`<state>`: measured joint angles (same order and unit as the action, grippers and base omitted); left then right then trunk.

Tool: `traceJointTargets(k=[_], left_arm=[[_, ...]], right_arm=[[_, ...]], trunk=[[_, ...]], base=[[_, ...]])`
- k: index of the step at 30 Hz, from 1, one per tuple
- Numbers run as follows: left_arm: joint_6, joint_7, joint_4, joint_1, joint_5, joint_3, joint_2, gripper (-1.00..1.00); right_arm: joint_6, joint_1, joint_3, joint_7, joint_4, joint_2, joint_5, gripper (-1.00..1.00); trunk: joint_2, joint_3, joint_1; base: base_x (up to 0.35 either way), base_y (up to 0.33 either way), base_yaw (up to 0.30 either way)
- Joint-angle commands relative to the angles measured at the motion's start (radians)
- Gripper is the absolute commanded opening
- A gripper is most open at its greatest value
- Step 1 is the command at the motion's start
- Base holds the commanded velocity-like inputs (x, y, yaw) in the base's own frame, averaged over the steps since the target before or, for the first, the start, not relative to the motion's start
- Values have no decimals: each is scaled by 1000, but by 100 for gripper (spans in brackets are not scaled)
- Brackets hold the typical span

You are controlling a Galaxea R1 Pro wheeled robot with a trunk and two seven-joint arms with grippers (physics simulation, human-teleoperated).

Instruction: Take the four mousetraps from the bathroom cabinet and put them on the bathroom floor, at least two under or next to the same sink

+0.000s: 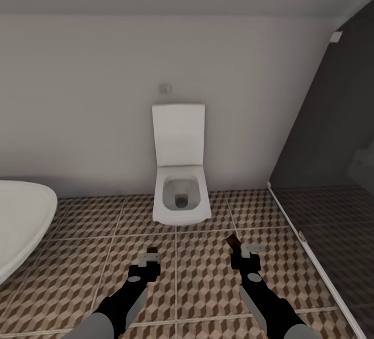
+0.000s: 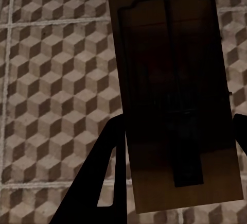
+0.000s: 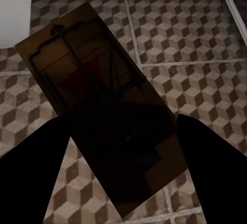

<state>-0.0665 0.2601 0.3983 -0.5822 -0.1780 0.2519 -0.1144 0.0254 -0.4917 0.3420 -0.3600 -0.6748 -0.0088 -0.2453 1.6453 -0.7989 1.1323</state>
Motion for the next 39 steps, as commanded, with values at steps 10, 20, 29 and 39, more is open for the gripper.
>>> traceJointTargets(k=[10, 20, 29, 39], left_arm=[[-6, 10, 1, -1, -8, 9, 1, -100], [-6, 10, 1, 0, -8, 9, 1, -100], [-6, 10, 1, -1, -8, 9, 1, -100], [-6, 10, 1, -1, -8, 9, 1, -100]], right_arm=[[2, -1, 6, -8, -1, -3, -5, -100], [2, -1, 6, -8, -2, -2, -5, -100], [2, -1, 6, -8, -1, -2, -5, -100], [2, -1, 6, -8, -1, -2, -5, -100]], trunk=[[71, -32, 38], [141, -64, 77], [204, -92, 111], [274, -123, 150]], base=[[0, 0, 0], [0, 0, 0], [0, 0, 0], [0, 0, 0]])
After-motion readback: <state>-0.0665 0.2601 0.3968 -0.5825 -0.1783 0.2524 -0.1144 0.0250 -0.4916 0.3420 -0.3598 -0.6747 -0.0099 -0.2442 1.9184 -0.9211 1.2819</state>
